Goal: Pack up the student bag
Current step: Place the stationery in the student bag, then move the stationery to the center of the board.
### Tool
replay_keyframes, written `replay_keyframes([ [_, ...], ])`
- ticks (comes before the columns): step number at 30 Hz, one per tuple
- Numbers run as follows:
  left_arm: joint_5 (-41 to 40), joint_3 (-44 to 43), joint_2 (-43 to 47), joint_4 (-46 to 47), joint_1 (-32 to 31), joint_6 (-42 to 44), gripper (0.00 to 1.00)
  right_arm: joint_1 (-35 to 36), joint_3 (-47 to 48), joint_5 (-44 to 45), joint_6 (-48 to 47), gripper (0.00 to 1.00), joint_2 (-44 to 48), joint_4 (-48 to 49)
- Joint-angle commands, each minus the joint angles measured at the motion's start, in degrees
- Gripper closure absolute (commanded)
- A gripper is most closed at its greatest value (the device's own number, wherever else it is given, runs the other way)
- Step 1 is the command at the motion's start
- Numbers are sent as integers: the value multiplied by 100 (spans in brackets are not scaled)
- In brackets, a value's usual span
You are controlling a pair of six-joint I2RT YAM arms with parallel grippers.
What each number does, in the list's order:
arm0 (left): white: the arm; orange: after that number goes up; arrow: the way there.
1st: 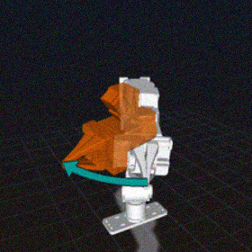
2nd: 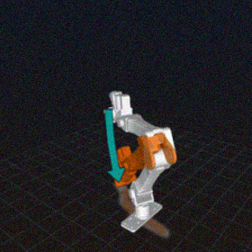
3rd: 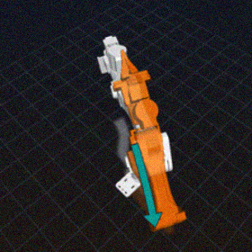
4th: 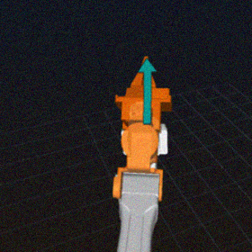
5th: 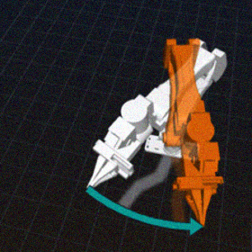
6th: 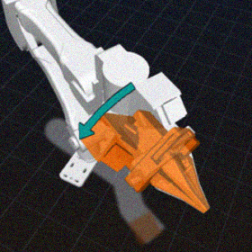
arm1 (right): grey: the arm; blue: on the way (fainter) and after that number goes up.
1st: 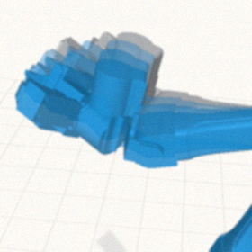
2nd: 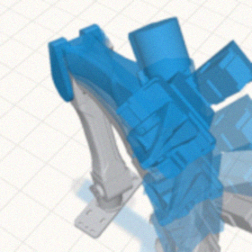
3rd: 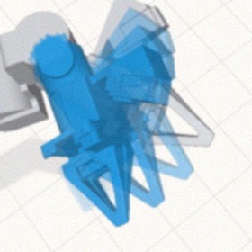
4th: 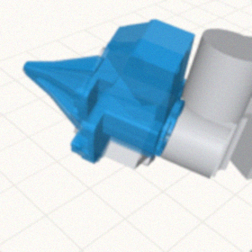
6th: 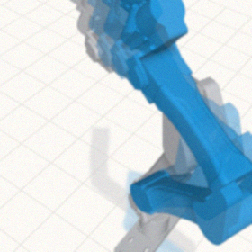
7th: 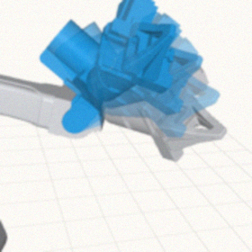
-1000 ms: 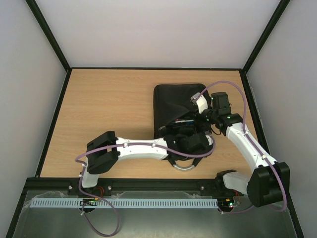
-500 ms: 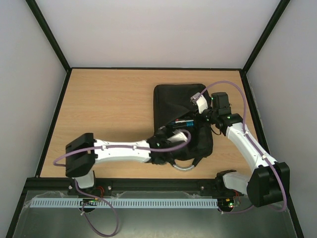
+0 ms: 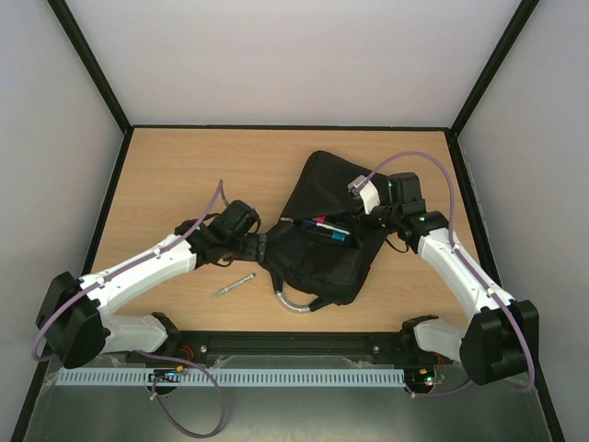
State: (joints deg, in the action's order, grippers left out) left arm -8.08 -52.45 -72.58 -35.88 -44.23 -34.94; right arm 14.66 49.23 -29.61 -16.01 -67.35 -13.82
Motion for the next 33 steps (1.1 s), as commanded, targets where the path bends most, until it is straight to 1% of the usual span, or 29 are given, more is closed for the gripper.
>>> replay_keyframes([
  [1,516,277,121,-1076,401,239,13,-114,177,-98,70,99,152,240],
  [3,810,379,136,-1014,586,315,13,-111,188,-89,72,99,152,240],
  [6,1828,610,324,-646,962,535,13,-112,188,-71,72,99,169,225],
  [7,2036,619,435,-572,975,582,12,-112,185,-66,66,99,170,223],
  [10,2310,510,655,-549,985,619,8,-126,185,-68,70,99,179,222],
  [14,2278,445,741,-744,1132,620,4,-129,197,-106,66,99,168,214],
  [19,3129,667,693,-791,1844,861,3,-136,198,-107,71,99,191,195],
  [22,3608,725,709,-775,2207,1031,1,-140,200,-96,62,99,209,205],
  [24,3691,701,702,-824,2373,1085,1,-150,196,-98,63,99,201,200],
  [27,3471,651,667,-968,2494,1218,1,-151,197,-99,62,99,196,203],
  [33,3120,673,631,-1104,2524,1355,3,-156,201,-114,54,99,179,196],
])
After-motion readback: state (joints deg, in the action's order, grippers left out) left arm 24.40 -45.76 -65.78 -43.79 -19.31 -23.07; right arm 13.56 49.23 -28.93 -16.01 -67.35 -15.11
